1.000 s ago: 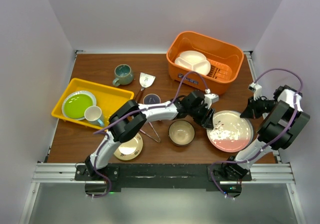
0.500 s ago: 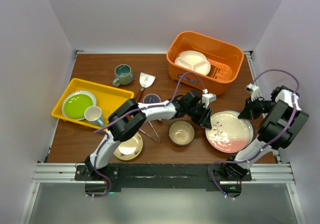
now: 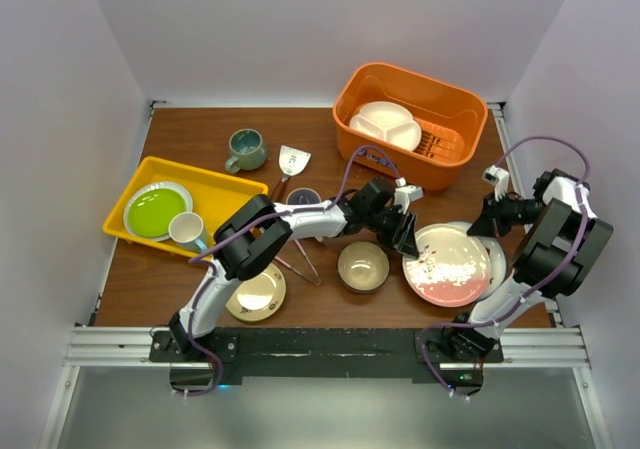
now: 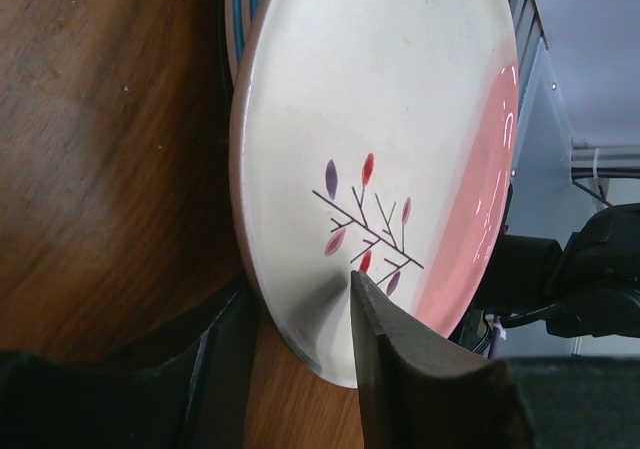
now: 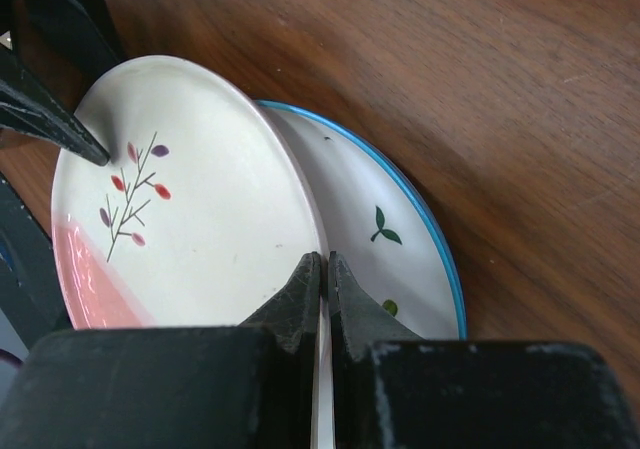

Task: Place the mixed dishes into the plastic bin
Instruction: Pick up the plate at the center of the board, then place the plate in the plastic bin.

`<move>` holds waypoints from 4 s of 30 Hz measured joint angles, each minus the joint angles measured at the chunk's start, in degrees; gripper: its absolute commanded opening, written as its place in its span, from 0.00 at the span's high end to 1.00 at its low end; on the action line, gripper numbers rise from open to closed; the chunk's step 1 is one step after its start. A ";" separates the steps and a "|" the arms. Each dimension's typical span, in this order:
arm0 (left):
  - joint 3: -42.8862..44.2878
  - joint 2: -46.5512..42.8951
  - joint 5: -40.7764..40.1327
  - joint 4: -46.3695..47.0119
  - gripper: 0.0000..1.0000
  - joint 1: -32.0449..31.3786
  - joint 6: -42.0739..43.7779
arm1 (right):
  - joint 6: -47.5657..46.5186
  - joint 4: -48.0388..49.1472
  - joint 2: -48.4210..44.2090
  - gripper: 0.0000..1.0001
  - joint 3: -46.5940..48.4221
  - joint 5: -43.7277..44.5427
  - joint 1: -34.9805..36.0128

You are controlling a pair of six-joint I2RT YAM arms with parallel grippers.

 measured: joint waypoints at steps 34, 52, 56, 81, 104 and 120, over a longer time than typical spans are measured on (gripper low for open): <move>-2.80 -5.70 5.07 7.48 1.00 5.64 -7.02 | -2.40 -9.09 -4.33 0.27 2.71 -7.56 1.38; -5.99 -14.29 4.42 10.47 1.00 9.75 -7.39 | 0.24 -10.29 -12.02 0.24 5.84 -10.49 4.39; -5.99 -16.13 4.22 10.60 1.00 10.73 -7.37 | 2.95 -10.25 -13.51 0.26 6.73 -12.17 6.73; -11.82 -26.36 7.50 15.06 1.00 18.43 -4.42 | 22.45 -11.93 -10.86 1.00 16.46 -27.85 17.22; -11.47 -38.14 1.75 11.63 0.19 32.61 1.07 | 27.32 -10.54 2.91 1.00 34.05 -32.00 21.20; -38.66 -70.82 -17.86 2.49 0.13 34.71 25.05 | 29.11 -10.36 17.09 1.00 56.92 -31.78 21.94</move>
